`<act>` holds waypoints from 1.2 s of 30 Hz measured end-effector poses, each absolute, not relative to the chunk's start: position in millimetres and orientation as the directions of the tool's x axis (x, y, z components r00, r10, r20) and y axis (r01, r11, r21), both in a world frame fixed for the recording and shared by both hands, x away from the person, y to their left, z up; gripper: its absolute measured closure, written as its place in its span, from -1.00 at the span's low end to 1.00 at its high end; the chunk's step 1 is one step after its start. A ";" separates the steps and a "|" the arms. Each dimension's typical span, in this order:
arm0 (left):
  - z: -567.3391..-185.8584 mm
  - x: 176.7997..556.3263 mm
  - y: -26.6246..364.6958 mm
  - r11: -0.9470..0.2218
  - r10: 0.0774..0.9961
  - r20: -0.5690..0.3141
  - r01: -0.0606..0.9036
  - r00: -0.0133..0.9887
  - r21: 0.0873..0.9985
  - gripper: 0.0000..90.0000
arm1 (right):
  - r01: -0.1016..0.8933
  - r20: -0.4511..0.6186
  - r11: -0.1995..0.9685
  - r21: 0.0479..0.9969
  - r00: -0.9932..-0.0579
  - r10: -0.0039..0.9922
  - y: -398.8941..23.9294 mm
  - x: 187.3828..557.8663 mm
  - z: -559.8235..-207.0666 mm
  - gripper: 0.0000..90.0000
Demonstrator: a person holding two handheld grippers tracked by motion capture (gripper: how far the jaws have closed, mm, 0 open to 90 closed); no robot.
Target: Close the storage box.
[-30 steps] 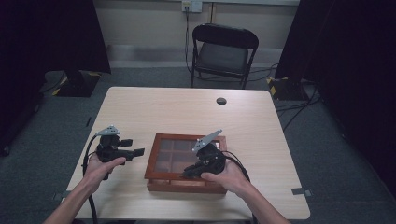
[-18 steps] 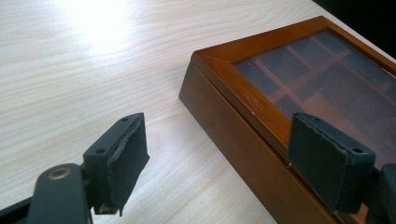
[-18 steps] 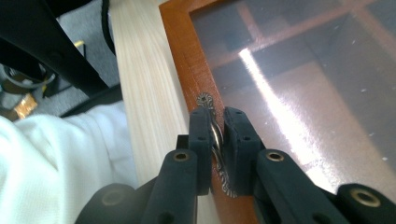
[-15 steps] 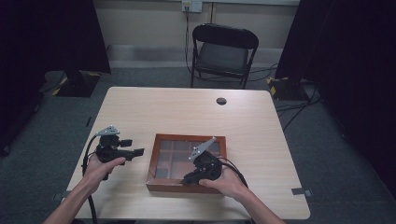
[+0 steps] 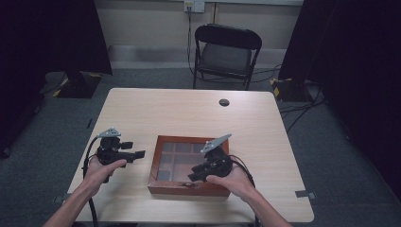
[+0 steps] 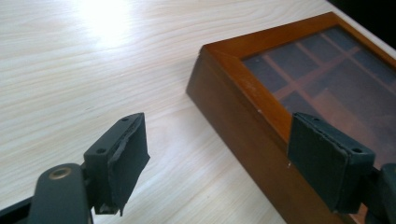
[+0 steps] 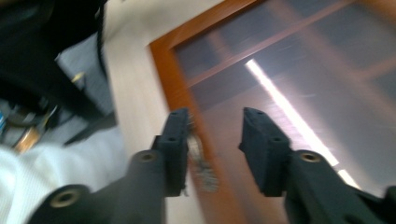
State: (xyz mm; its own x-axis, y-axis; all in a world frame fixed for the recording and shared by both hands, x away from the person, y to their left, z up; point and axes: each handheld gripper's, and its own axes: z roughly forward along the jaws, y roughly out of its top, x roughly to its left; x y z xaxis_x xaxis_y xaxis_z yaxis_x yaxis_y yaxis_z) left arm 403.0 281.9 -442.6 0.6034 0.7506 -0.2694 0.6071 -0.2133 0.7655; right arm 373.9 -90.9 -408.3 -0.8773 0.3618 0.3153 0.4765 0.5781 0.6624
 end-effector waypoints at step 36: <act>-491.2 405.1 313.1 -0.364 0.855 -0.042 0.657 0.517 0.661 -0.65 | 0.818 0.081 0.173 0.548 -0.258 0.963 -273.6 399.7 -478.0 -0.68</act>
State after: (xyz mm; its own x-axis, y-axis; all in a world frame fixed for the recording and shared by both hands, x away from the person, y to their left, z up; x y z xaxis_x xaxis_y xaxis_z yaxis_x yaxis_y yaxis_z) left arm 405.1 313.1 -491.2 0.5165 0.8552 -0.0424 0.6566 -0.3638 0.6607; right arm 399.7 -273.6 -478.0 -0.2582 0.9627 0.0812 0.8184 0.1733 0.5480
